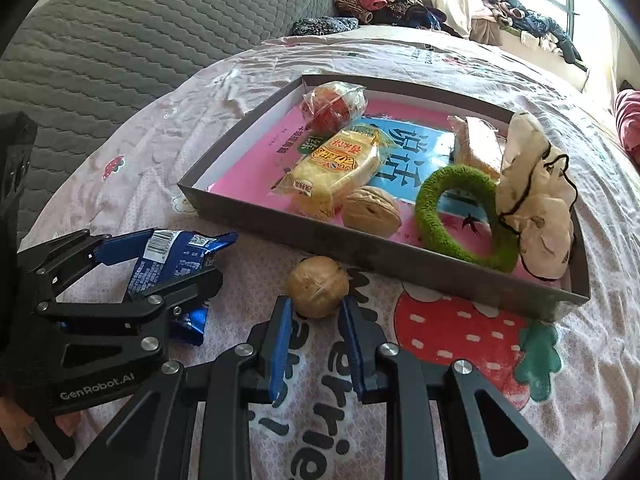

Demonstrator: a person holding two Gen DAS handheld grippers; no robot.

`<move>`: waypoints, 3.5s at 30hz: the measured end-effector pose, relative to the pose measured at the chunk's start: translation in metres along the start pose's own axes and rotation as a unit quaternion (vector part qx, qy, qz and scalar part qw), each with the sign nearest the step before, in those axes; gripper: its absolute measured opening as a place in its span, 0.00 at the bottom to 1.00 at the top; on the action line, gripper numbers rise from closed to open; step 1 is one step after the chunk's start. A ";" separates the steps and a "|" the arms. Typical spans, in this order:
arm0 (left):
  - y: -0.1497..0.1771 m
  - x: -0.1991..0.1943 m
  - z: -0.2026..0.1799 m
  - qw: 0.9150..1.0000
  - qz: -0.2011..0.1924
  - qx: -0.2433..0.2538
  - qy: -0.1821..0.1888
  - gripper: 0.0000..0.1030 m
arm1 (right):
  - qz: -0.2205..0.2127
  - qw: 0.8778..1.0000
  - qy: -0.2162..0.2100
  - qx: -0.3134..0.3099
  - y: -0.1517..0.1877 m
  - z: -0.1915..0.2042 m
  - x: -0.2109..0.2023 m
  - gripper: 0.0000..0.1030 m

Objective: Organize objects
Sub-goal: 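Close the left tool on the blue snack packet while the right tool grasps the walnut, then lift and carry the blue packet with the left tool while the right tool carries the walnut into the tray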

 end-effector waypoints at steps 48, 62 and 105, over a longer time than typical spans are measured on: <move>-0.044 -0.100 -0.009 0.997 -0.073 0.012 -0.004 0.67 | -0.067 0.998 0.009 -0.002 -0.038 0.015 -0.101 0.07; -0.058 -0.156 -0.019 0.994 -0.106 0.017 -0.009 0.67 | -0.104 0.994 0.020 -0.011 -0.048 0.027 -0.162 0.07; -0.137 -0.076 -0.047 0.994 -0.105 0.023 -0.022 0.67 | -0.133 0.990 0.035 -0.010 -0.108 -0.034 -0.156 0.07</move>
Point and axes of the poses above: each gripper's, at about its wrist camera, not at the fingertips, and x roughly the way its jaws point, z to its left, y to its underside, the point moved 7 cm from there along x, roughly the way its jaws point, and after that the axes turned 8 degrees about -y, right-handed, at the moved point
